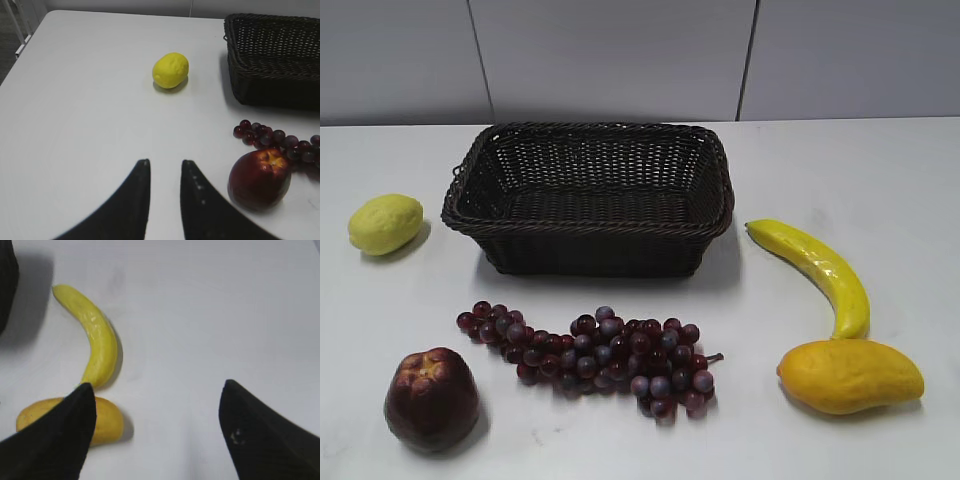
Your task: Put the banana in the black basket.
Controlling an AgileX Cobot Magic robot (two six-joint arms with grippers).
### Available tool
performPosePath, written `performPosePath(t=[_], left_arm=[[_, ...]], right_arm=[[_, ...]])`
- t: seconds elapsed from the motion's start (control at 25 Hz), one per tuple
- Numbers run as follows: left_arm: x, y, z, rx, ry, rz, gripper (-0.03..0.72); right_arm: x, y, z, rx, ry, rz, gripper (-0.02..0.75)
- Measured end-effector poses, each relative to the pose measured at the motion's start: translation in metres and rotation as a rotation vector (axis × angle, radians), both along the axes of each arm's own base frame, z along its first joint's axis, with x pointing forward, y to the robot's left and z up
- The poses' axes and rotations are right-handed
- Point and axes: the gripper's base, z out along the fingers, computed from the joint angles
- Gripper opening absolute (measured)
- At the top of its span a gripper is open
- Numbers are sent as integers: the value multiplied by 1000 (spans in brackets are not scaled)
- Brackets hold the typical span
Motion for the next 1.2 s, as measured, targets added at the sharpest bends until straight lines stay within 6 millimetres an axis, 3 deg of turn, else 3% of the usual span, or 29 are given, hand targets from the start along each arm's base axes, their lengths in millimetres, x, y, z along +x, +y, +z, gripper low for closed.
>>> performPosePath(t=[0.24,0.48,0.76,0.92,1.2], left_arm=[[0,0,0,0,0,0,204],[0,0,0,0,0,0,204],[0,0,0,0,0,0,204],[0,0,0,0,0,0,204],[0,0,0,0,0,0,204]], right_arm=[[52,10,-9,13,152,45,596],[99,37,-15,-9,216,156,594],[148,67,-45,-44,372,242,593],[161,77,-68,-62,440,269,593],[165,83,-107,-91,547,290,593]])
